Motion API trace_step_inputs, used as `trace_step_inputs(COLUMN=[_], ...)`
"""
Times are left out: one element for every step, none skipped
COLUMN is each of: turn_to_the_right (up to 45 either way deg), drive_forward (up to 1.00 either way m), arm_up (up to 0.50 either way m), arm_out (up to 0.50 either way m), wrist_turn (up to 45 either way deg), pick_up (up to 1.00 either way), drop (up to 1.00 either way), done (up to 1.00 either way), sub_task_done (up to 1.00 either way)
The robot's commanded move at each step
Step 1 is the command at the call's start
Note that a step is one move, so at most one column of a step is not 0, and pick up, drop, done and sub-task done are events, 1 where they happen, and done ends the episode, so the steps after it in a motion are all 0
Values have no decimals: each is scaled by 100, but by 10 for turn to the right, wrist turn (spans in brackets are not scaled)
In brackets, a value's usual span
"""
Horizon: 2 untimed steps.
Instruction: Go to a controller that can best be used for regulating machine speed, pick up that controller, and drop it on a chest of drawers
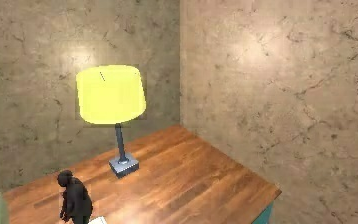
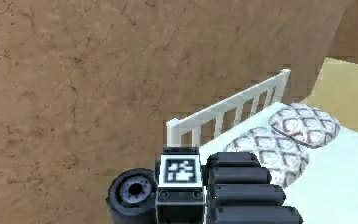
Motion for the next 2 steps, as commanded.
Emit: trace_step_inputs(turn_to_the_right=[450,420], drive_forward=[0,0], arm_up=[0,0], arm_out=[0,0], wrist_turn=[0,0], pick_up=[0,0], drop=[0,0], done=[0,0], sub_task_done=[0,0])
